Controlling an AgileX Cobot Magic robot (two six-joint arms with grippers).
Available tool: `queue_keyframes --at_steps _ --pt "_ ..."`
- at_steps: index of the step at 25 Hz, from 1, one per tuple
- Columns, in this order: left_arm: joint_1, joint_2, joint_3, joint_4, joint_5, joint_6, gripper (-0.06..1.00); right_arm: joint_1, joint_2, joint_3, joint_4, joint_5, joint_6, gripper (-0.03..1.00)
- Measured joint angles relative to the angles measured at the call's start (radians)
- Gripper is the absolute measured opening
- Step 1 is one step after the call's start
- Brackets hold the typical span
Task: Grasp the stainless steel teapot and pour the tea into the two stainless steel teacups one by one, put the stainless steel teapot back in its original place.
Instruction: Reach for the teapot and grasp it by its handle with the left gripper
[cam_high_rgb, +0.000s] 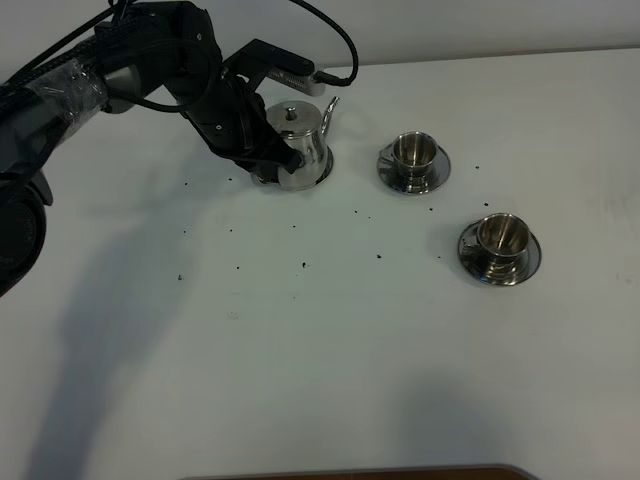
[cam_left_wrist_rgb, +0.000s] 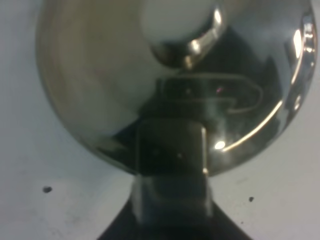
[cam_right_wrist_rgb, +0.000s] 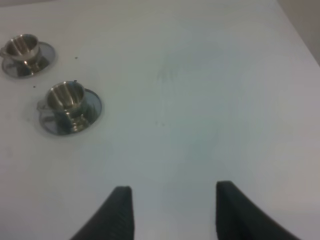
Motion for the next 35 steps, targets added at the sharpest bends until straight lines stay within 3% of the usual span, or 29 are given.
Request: queue_keyframes --at_steps 7,14,24,35 --pt "0.0 0.0 -0.001 0.015 -0.005 0.0 0.41 0.0 0.0 0.0 0.0 0.0 0.0 0.38" --pt "0.0 -0.007 -0.001 0.013 0.009 -0.001 0.42 0.0 0.0 0.0 0.0 0.0 0.0 0.38" --pt "0.0 -0.013 -0.001 0.033 -0.065 -0.002 0.42 0.0 0.0 0.0 0.0 0.0 0.0 0.38" --pt "0.0 -0.013 -0.001 0.062 -0.073 -0.003 0.42 0.0 0.0 0.0 0.0 0.0 0.0 0.38"
